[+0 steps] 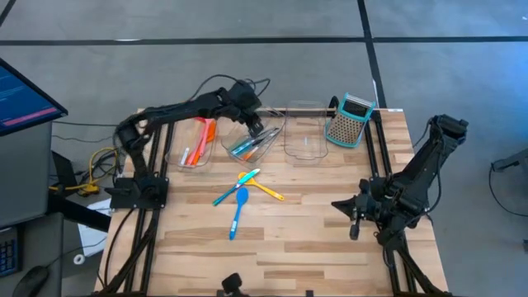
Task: Pick & Place Kitchen Items
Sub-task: Adjust the transparent bins on the table
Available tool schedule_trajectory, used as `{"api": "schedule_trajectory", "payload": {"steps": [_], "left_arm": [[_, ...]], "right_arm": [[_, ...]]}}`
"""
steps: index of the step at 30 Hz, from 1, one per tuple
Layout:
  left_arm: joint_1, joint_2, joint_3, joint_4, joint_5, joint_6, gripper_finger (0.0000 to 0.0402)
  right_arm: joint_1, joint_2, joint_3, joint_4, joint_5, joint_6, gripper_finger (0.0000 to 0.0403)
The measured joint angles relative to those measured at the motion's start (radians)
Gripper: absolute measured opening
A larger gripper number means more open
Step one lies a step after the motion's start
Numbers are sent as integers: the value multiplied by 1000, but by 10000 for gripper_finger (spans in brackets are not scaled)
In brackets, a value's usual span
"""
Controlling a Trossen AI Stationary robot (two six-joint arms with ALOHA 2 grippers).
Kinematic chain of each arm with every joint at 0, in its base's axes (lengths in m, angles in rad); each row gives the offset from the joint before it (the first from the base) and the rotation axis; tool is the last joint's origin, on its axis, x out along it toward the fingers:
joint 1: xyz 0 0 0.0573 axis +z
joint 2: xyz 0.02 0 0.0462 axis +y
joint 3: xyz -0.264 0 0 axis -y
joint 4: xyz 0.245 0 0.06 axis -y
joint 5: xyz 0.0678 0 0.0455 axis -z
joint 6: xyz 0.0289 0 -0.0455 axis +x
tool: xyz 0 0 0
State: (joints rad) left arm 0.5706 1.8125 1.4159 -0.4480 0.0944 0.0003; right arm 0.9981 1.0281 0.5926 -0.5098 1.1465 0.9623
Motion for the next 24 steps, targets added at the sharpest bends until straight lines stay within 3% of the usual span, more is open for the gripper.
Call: {"api": "schedule_trajectory", "payload": {"steps": [4, 9, 13, 19, 24], "left_arm": [[-11, -161, -84, 3, -13, 12, 2], [-28, -402, -273, 6, -39, 15, 1], [-78, -592, -455, 7, -114, -84, 1], [-213, -815, -699, 43, -319, -198, 1], [-271, -880, -820, 143, -357, -271, 1]], "right_arm": [[-64, 25, 0, 63, 3, -24, 0], [-176, 104, 0, 189, -20, -110, 0], [-277, 186, 0, 333, -45, -199, 0], [-446, 319, 0, 676, -204, -468, 0], [-599, 401, 29, 899, -363, -680, 0]]}}
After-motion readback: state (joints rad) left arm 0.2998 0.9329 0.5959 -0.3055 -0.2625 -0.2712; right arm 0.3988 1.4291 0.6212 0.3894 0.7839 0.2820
